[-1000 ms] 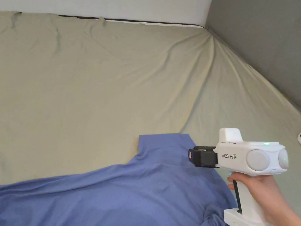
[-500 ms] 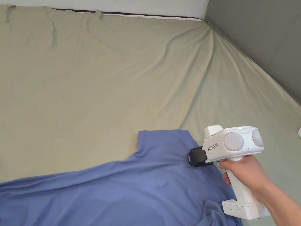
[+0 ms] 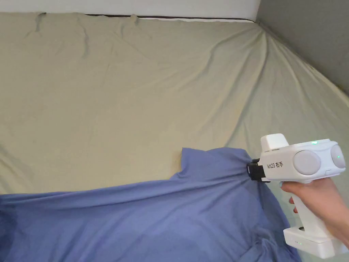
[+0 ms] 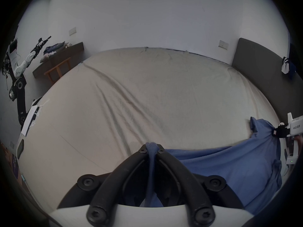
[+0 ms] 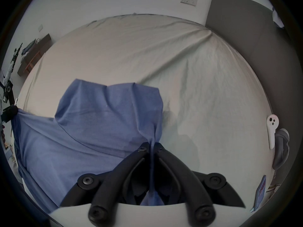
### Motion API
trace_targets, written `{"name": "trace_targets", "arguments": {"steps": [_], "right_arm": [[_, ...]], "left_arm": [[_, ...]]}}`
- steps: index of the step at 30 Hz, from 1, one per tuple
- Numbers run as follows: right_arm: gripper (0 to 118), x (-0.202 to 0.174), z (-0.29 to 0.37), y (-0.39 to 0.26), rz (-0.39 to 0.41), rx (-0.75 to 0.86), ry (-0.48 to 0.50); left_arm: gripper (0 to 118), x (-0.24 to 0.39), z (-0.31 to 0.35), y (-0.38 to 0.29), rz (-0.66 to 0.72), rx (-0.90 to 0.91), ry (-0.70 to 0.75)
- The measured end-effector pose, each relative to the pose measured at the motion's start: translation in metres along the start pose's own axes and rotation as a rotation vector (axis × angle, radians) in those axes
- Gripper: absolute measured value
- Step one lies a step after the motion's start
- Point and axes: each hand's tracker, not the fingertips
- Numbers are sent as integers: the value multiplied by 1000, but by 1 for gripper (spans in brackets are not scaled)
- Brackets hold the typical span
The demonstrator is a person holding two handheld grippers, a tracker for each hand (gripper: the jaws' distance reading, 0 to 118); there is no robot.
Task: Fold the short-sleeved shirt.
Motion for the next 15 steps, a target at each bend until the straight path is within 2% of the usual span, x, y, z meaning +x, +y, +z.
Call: {"name": "trace_targets", "arguments": {"steps": [8,15], "right_arm": [[3,-9,89,-33,40,168,22],[3,-17,153,-109,61,216,12]], "left_arm": [[0,-16,84,-24,-14,75,1],[0,-29,140,-74,-2,36,2]]}}
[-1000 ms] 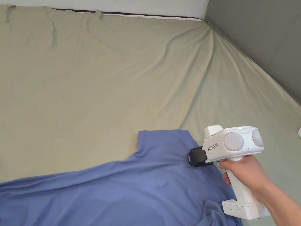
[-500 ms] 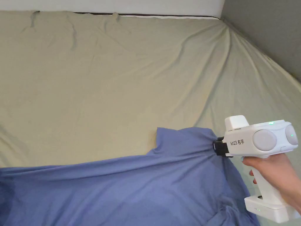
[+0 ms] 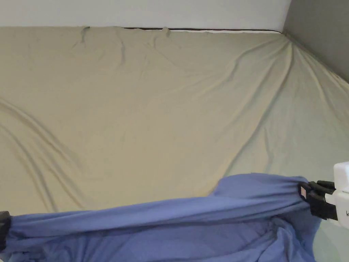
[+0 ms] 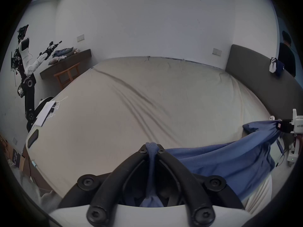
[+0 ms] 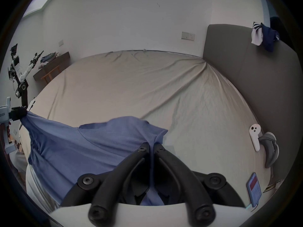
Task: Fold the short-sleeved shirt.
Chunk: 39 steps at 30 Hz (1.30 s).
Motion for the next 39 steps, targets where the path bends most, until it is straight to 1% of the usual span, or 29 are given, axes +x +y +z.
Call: {"name": "trace_targets", "arguments": {"steps": [3,4,6,7,9,13,16,21,22,23,24,25,26,27,28,29,30,31,32,34,37,38,39], "right_arm": [[3,-5,17,-36,-23,-19,0],[3,-5,17,-48,-28,-35,2],[3,-6,19,-71,-65,-85,6],[3,-7,19,-79,-69,-93,7],[3,-2,13,-98,-94,-140,10],[3,1,10,-118,-128,-187,13],[3,2,4,-128,-130,-238,12],[3,-3,-6,-132,-125,-246,-2],[4,-5,-7,-131,-111,-246,-8],[6,-5,-5,-131,-102,-238,-7],[19,-6,-2,-130,-88,-218,-4],[28,-8,3,-130,-73,-175,-6],[28,-11,12,-129,-62,-130,-18],[62,-14,20,-130,-49,-101,-29],[101,-19,29,-131,-43,-67,-28],[118,-25,45,-130,-83,-26,5],[114,-25,57,-120,-53,112,-25],[114,-30,68,-115,-71,139,-14],[114,-37,87,-114,-107,193,-41],[116,-46,111,-102,-141,331,-83],[118,-57,134,-87,-146,529,-137],[118,-61,139,-82,-149,567,-142],[118,-63,142,-76,-147,564,-149]], "left_arm": [[0,0,8,-31,-31,-59,11],[0,-1,10,-41,-33,-88,16],[0,-2,12,-61,-29,-145,10],[0,-2,10,-69,-34,-167,11],[0,-4,9,-85,-24,-205,16],[0,-6,4,-103,-22,-260,20],[0,-4,-3,-112,-36,-309,19],[0,-2,-24,-117,-63,-338,26],[5,-3,-25,-116,-72,-338,24],[16,-2,-22,-115,-72,-328,17],[41,-4,-18,-113,-69,-317,7],[53,-7,-13,-111,-69,-292,15],[53,-10,-4,-108,-82,-245,31],[87,-9,6,-110,-80,-205,46],[112,-10,17,-106,-67,-169,61],[117,-10,31,-96,-40,-103,78],[115,-10,42,-88,-9,-75,80],[115,-7,59,-83,13,-44,75],[115,-3,75,-74,25,-1,79],[115,6,100,-59,20,122,95],[114,12,129,-45,7,302,134],[113,15,136,-39,11,339,141],[104,13,139,-40,27,374,141]]}}
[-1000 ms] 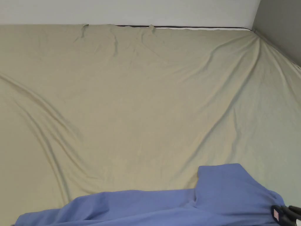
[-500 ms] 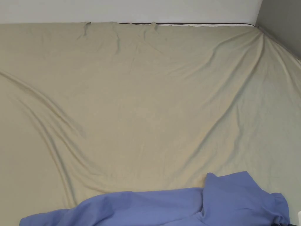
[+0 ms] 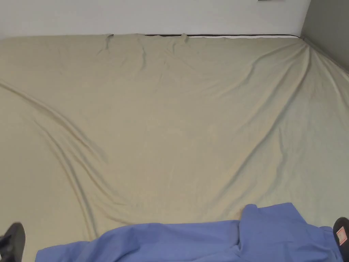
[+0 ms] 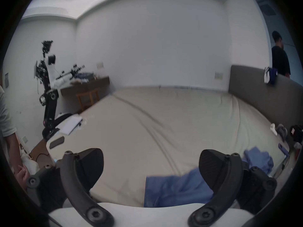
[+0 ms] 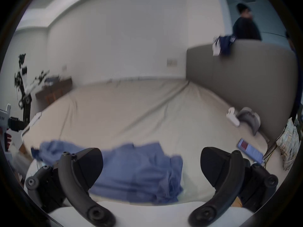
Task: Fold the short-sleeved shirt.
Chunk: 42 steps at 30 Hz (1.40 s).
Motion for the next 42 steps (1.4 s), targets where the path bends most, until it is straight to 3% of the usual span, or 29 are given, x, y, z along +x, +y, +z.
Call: {"name": "trace_targets", "arguments": {"steps": [1,2,3,4,5,6,7,8,9,11,13,14,20,21,26,27,28,29,30,33,35,40,42], "right_arm": [[116,-2,-2,4,2,-3,1],[103,-4,-1,7,-15,4,-11],[39,-6,1,10,-14,64,-32],[0,-8,-1,16,41,108,-33],[0,-11,-9,0,-143,54,-67],[0,-7,-5,6,14,152,-147],[0,-4,-14,-1,-71,-3,-40],[0,-2,-13,4,-47,60,-69],[0,-1,-12,2,-106,9,-62],[0,-1,-13,2,-33,33,-69],[0,-3,-7,5,-30,41,-53],[0,-2,-8,1,-64,1,-43],[0,-5,-8,-1,-22,2,-38],[0,10,-6,-17,-30,4,-33],[0,12,-6,-28,-14,-12,-21],[0,14,-5,-31,-19,-14,-14],[0,16,-4,-33,-26,-16,-10],[0,-4,-11,-20,-16,-26,-4],[0,-8,-12,-20,-14,-29,-1],[0,-12,-13,-23,-1,-43,19],[0,-14,-12,-25,7,-47,34],[0,-41,-18,-7,37,-61,54],[0,-41,-18,-6,41,-59,60]], "left_arm": [[86,1,2,4,5,41,-2],[49,1,2,6,1,38,-12],[0,1,-1,8,0,43,-5],[0,2,-5,8,-9,53,16],[0,7,-8,4,12,63,11],[0,8,-11,6,0,30,-51],[0,11,-13,4,10,33,-54],[0,13,-11,2,5,45,-32],[0,15,-14,1,-17,38,-30],[0,17,-20,-5,-23,5,-35],[0,6,-25,-9,-29,-28,-45],[0,4,-30,-14,-37,-62,-51],[0,-18,-77,-51,-86,-330,-148],[0,-22,-86,-60,-88,-386,-157],[0,-51,-123,-87,39,-640,-336],[13,-59,-130,-92,40,-699,-389],[48,-63,-135,-90,47,-693,-423],[92,-69,-140,-95,50,-676,-425],[118,-76,-148,-102,83,-693,-487],[115,-99,-164,-114,324,-794,-620],[115,-106,-173,-128,403,-830,-685],[118,-76,-211,-137,360,-969,-748],[118,-75,-211,-133,354,-888,-794]]}}
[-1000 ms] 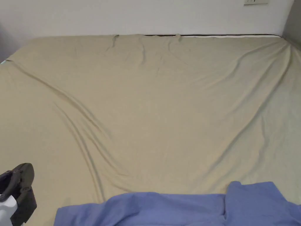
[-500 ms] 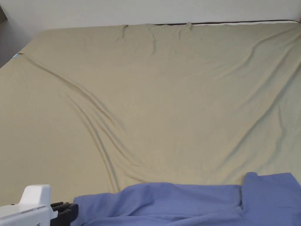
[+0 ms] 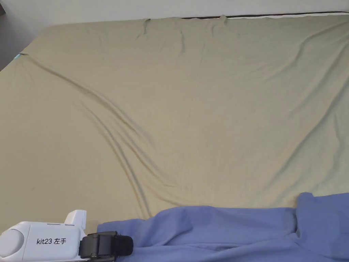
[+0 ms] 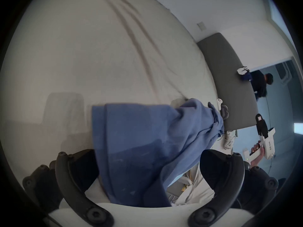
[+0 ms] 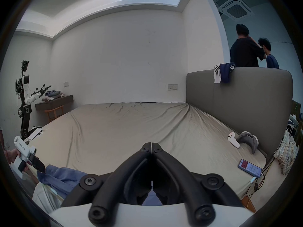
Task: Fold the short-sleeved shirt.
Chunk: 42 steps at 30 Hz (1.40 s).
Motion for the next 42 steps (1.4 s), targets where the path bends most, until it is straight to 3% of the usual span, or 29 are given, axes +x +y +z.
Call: {"name": "trace_targets", "arguments": {"steps": [4,6,8,9,10,11,13,14,19,26,39,42], "right_arm": [[0,-10,-3,12,9,1,11],[0,-12,-5,12,12,-1,17],[0,-16,-6,17,10,-2,25],[0,-18,-7,17,10,-4,28],[0,-19,-8,17,12,-8,28],[0,-18,-7,15,13,-10,30],[0,-18,-6,14,15,-15,31],[0,-18,-4,15,18,-14,31],[0,-12,-3,18,16,-19,13],[0,-10,-4,26,1,1,3],[0,3,-4,29,-40,20,-2],[0,8,-4,26,-69,21,0]], "left_arm": [[118,-1,-1,-2,46,58,50],[118,-8,-3,3,-58,22,87],[113,-3,-8,-1,-55,-53,-33],[66,2,-15,-6,3,-50,-170],[9,17,-38,-13,11,-42,-69],[10,12,-51,-13,34,-16,-3],[10,-5,-42,-4,101,51,-97],[9,6,-41,-10,106,67,-55],[9,25,-30,-7,7,42,19],[9,25,14,15,44,109,86],[9,31,71,57,17,90,592],[9,57,61,57,-52,70,631]]}}
